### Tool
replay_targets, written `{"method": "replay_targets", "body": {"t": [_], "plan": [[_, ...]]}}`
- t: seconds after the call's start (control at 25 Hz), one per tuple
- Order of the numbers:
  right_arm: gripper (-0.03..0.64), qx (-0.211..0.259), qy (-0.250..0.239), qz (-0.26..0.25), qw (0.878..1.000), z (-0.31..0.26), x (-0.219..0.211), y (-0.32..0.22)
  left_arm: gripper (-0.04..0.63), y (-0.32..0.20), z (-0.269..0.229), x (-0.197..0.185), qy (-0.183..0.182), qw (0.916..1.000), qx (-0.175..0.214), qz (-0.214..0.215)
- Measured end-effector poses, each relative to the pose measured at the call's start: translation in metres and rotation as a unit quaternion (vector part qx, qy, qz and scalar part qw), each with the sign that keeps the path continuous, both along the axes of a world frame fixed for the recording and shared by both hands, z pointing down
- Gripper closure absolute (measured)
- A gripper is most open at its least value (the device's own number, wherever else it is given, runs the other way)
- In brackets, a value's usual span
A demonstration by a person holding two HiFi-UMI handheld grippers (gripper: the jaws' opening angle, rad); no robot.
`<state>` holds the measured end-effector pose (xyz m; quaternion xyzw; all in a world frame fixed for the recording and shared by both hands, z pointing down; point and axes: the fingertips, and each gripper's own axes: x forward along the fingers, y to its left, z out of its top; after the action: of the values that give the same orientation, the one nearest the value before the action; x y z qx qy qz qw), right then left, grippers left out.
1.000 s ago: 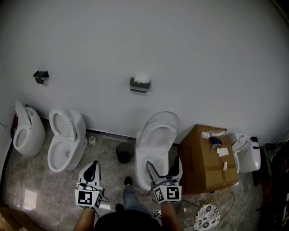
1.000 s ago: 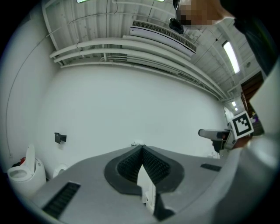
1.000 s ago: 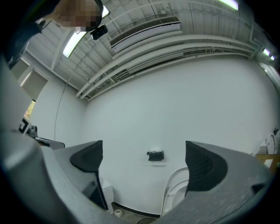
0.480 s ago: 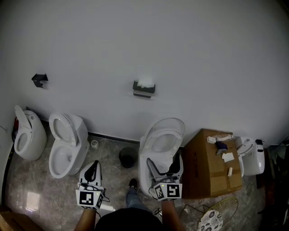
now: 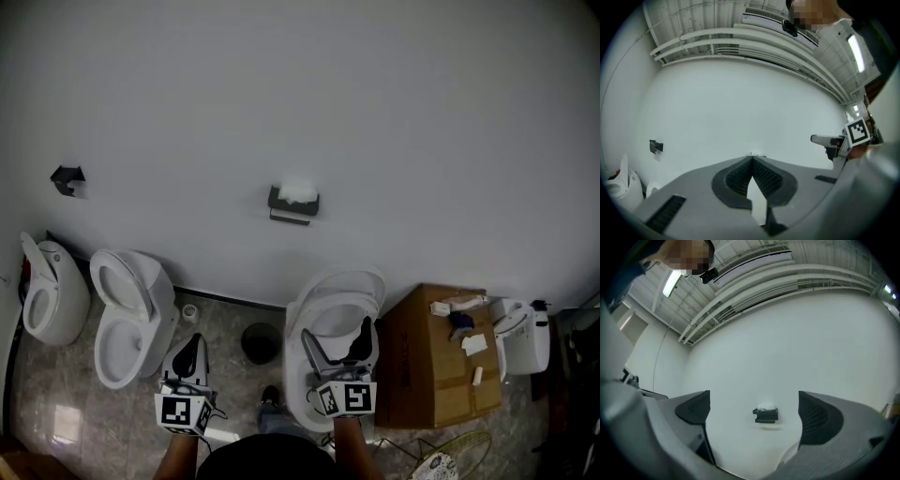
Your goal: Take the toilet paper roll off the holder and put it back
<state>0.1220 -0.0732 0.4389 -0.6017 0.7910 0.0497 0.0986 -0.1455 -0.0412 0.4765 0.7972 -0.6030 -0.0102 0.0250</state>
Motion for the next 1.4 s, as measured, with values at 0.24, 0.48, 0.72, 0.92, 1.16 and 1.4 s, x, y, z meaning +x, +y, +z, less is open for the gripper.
{"method": "replay_targets", "body": {"t": [0.24,0.48,0.72,0.92,1.16,1.4], "plan": [[0.051,-0.008,0.001,0.007,1.000,0.003,0.025,-0.057,0.592,-0.066,0.007,0.023,0.005,0.9996,0.022,0.017],[0.051,-0.009,-0.002,0.005,1.000,0.000,0.044,-0.103,0.592,-0.111,-0.001,0.044,-0.007,0.9998,0.014,0.013],[0.051,-0.017,-0.002,-0.004,1.000,0.005,0.052,-0.134,0.592,-0.144,0.006,0.049,-0.029,0.9988,0.038,0.010],[0.051,-0.027,-0.003,-0.008,1.000,0.012,0.054,-0.147,0.592,-0.159,0.003,0.050,-0.019,0.9996,0.022,0.003],[0.052,-0.032,0.013,-0.010,0.999,0.009,0.048,-0.161,0.592,-0.179,-0.001,0.046,-0.019,0.9995,0.024,0.004],[0.052,-0.033,0.017,-0.001,0.999,0.006,0.036,-0.173,0.592,-0.199,-0.007,0.043,-0.028,0.9990,0.030,0.018]]}}
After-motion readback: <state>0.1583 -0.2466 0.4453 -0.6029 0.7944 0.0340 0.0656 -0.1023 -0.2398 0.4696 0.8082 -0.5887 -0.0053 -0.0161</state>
